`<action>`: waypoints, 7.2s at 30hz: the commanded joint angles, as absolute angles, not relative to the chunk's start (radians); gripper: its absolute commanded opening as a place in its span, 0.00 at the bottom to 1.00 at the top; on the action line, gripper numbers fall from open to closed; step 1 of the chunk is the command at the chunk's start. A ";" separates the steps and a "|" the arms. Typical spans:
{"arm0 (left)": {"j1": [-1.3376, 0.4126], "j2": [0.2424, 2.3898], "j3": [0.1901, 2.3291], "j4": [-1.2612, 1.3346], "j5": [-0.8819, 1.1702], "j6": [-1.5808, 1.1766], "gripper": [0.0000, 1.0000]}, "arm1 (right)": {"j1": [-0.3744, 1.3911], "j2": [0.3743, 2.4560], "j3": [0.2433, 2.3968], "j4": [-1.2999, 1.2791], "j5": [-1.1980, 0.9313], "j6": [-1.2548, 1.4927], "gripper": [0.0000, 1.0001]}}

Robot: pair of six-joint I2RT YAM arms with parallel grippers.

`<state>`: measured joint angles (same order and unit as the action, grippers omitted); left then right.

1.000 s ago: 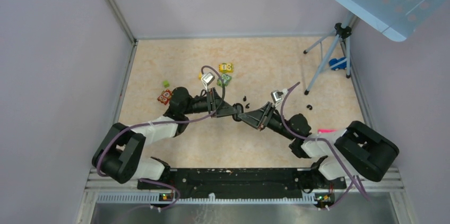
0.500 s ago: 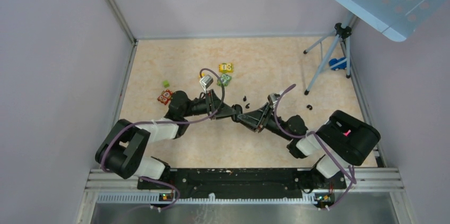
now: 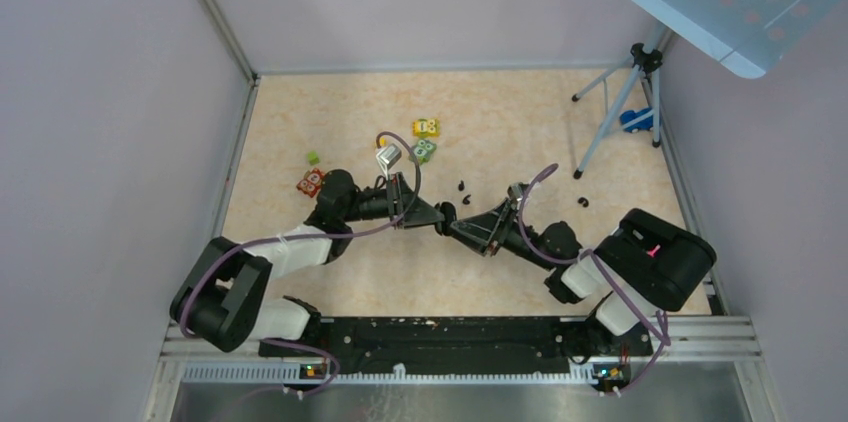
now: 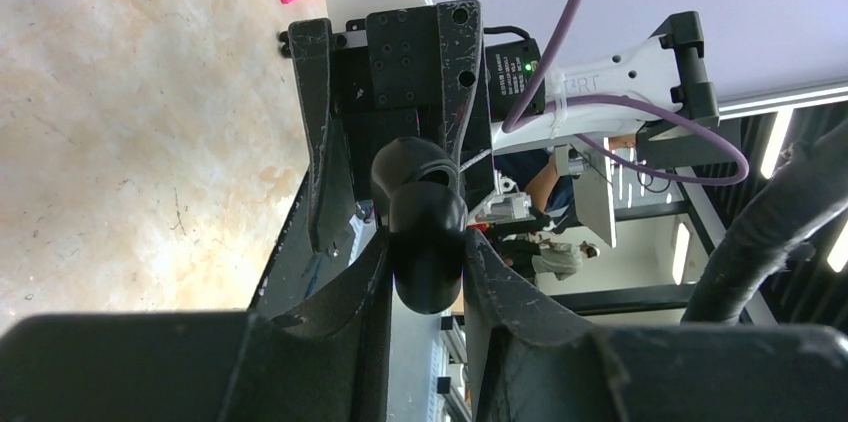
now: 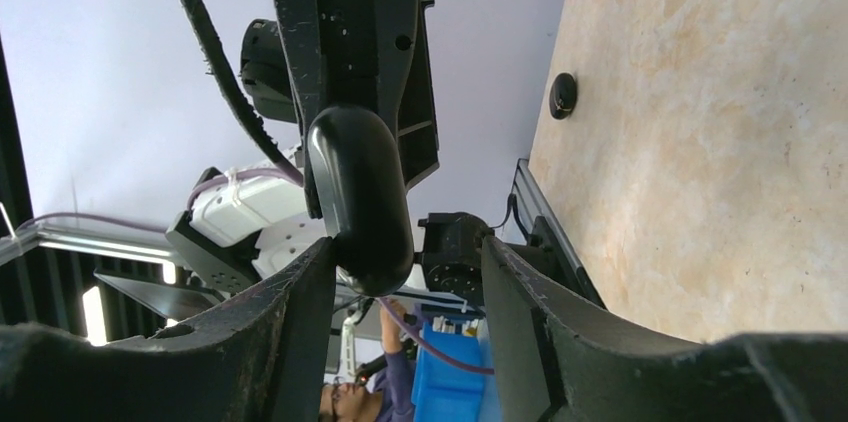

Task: Insert the wireless bluetooth earbuds into the charging case
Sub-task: Pass from the right arm to the left, then pass from the left arm to the right, then open the charging case, then pass from the right arm to the left

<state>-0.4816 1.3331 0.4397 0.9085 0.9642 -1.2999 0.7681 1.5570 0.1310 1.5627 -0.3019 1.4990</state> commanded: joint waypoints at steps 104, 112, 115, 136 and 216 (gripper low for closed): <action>-0.472 1.074 0.727 0.152 0.993 -0.756 0.95 | 0.829 1.056 0.335 0.696 -0.256 1.090 0.00; -0.467 1.045 0.791 -0.063 0.870 -0.652 0.99 | 0.787 1.002 0.334 0.638 -0.252 1.089 0.00; -0.466 1.011 0.777 -0.108 0.777 -0.663 0.99 | 0.773 0.977 0.334 0.617 -0.244 1.087 0.00; -0.443 1.032 0.729 -0.191 0.639 -0.749 0.99 | 0.560 0.982 0.270 0.791 -0.449 1.172 0.00; -0.546 1.247 0.564 0.787 1.023 -1.169 0.43 | 0.615 1.315 0.277 1.444 -0.595 1.398 0.00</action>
<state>-0.5396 1.2484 0.5709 0.7017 1.0279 -1.1561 0.6014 1.3140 0.2447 1.3705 -0.6025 1.4075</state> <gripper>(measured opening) 0.444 0.328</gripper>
